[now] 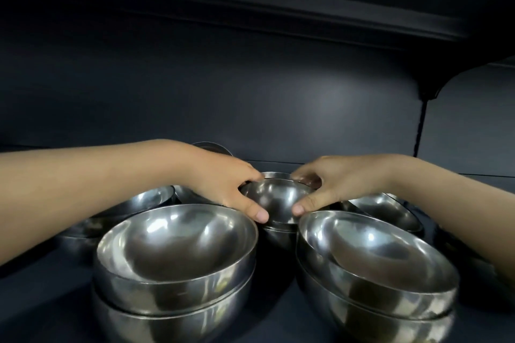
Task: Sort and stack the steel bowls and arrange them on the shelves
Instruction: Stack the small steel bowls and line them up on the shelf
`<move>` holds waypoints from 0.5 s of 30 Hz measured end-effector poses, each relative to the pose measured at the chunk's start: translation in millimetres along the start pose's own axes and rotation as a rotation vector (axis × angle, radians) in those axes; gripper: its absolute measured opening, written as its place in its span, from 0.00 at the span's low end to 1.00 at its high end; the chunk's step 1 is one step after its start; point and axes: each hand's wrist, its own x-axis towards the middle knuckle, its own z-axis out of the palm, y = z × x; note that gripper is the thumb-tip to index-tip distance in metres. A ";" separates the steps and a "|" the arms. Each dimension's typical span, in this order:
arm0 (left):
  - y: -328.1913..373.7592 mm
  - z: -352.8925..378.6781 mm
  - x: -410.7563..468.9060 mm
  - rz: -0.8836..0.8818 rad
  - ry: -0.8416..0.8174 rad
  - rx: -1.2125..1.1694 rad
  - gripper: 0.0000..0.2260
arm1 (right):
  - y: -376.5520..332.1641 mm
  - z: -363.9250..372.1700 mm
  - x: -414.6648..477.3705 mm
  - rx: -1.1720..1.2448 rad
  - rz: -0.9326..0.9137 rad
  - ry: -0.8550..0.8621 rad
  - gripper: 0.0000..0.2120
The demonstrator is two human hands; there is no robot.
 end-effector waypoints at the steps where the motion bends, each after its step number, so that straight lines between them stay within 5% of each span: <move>1: 0.3 0.6 0.2 -0.003 -0.006 -0.005 0.42 | 0.2 0.7 1.3 0.000 -0.002 -0.005 0.46; 6: 3.1 2.1 0.8 -0.023 -0.005 -0.022 0.40 | -2.5 1.5 5.8 -0.002 -0.017 -0.020 0.44; 12: 3.3 2.1 -2.2 -0.073 -0.006 -0.142 0.39 | -2.2 -0.4 8.4 0.063 0.008 -0.073 0.23; 15: 4.8 1.5 -2.3 -0.110 -0.027 -0.213 0.39 | -3.1 -1.5 12.5 0.070 0.028 -0.098 0.24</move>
